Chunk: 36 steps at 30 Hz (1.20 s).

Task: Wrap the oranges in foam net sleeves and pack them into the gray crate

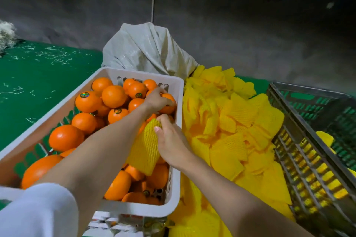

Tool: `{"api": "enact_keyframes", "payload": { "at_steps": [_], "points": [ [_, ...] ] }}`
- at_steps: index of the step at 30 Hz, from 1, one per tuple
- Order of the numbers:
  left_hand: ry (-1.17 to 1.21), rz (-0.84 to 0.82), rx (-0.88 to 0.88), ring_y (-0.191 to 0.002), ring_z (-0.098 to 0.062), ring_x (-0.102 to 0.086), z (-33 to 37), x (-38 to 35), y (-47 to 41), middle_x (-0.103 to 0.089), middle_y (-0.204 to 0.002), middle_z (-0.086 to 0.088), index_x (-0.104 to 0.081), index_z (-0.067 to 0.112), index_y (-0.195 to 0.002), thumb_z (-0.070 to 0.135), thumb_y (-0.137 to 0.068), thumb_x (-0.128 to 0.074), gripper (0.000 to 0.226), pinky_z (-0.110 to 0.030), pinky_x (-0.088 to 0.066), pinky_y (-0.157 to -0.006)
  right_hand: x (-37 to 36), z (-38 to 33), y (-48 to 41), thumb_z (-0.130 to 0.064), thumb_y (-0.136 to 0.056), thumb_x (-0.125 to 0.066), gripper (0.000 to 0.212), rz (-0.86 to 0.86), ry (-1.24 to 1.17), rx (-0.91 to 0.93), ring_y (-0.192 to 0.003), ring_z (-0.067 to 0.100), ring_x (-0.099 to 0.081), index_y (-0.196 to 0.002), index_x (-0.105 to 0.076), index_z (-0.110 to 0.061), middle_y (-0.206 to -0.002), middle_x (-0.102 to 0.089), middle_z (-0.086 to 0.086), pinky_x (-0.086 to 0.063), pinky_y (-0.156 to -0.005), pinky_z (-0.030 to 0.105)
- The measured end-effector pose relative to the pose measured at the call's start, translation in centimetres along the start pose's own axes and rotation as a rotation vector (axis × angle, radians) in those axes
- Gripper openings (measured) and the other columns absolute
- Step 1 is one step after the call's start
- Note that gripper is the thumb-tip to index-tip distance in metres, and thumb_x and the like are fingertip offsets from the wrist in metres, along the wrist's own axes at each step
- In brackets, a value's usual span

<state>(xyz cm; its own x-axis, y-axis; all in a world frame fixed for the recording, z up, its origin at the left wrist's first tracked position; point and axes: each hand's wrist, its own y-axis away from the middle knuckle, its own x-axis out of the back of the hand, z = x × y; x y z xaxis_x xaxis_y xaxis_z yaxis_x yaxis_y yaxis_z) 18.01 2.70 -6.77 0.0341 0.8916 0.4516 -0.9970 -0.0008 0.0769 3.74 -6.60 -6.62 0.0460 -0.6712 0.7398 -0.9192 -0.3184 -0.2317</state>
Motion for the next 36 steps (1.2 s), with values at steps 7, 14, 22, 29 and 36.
{"api": "enact_keyframes", "payload": {
  "at_steps": [7,14,22,29,36],
  "points": [
    [0.515,-0.026,0.175,-0.098,-0.023,-0.055,2.0,3.2,6.0,-0.052,-0.115,-0.006,-0.047,0.018,-0.119,0.026,-0.085,-0.065,0.039,-0.040,-0.057,-0.071,0.5,-0.5,0.4,-0.016,-0.098,-0.041,0.004,0.026,-0.112,0.047,-0.069,0.022,-0.040,-0.095,-0.040,-0.014,-0.069,-0.039,0.000,-0.025,-0.060,0.035],
    [0.966,-0.219,0.260,-0.078,-0.028,-0.072,2.7,4.1,13.6,-0.074,-0.089,-0.016,-0.059,0.011,-0.108,0.040,-0.093,-0.052,0.034,-0.039,-0.054,-0.060,2.7,-2.1,2.9,-0.011,-0.076,-0.041,0.012,0.124,-0.801,-0.004,-0.063,0.014,-0.034,-0.065,-0.041,-0.012,-0.065,-0.037,0.000,-0.027,-0.060,0.031],
    [1.029,-0.074,0.146,-0.076,-0.024,-0.069,5.1,-1.6,17.9,-0.063,-0.118,-0.021,-0.051,0.008,-0.131,0.021,-0.092,-0.055,0.041,-0.026,-0.056,-0.054,6.9,-1.6,6.6,-0.012,-0.069,-0.038,0.009,0.188,-0.779,0.070,-0.060,0.007,-0.036,-0.062,-0.043,-0.014,-0.061,-0.039,0.000,-0.032,-0.057,0.024],
    [1.028,-0.130,0.054,-0.078,-0.018,-0.070,5.9,-6.3,21.1,-0.072,-0.087,-0.004,-0.061,0.022,-0.110,0.036,-0.064,-0.070,0.049,-0.037,-0.056,-0.070,10.5,2.1,9.4,-0.021,-0.076,-0.040,0.012,0.465,-0.467,-0.027,-0.046,0.003,-0.032,-0.067,-0.047,-0.024,-0.047,-0.040,-0.012,-0.025,-0.048,0.023],
    [0.939,-0.220,0.150,-0.100,-0.026,-0.068,7.3,-9.8,22.1,-0.072,-0.107,-0.009,-0.061,0.021,-0.121,0.051,-0.084,-0.058,0.048,-0.043,-0.052,-0.092,12.6,3.4,11.9,-0.013,-0.081,-0.045,0.022,0.604,-0.195,0.125,-0.057,0.001,-0.037,-0.086,-0.059,0.003,-0.062,-0.040,-0.013,-0.026,-0.058,0.023]
  ]
}}
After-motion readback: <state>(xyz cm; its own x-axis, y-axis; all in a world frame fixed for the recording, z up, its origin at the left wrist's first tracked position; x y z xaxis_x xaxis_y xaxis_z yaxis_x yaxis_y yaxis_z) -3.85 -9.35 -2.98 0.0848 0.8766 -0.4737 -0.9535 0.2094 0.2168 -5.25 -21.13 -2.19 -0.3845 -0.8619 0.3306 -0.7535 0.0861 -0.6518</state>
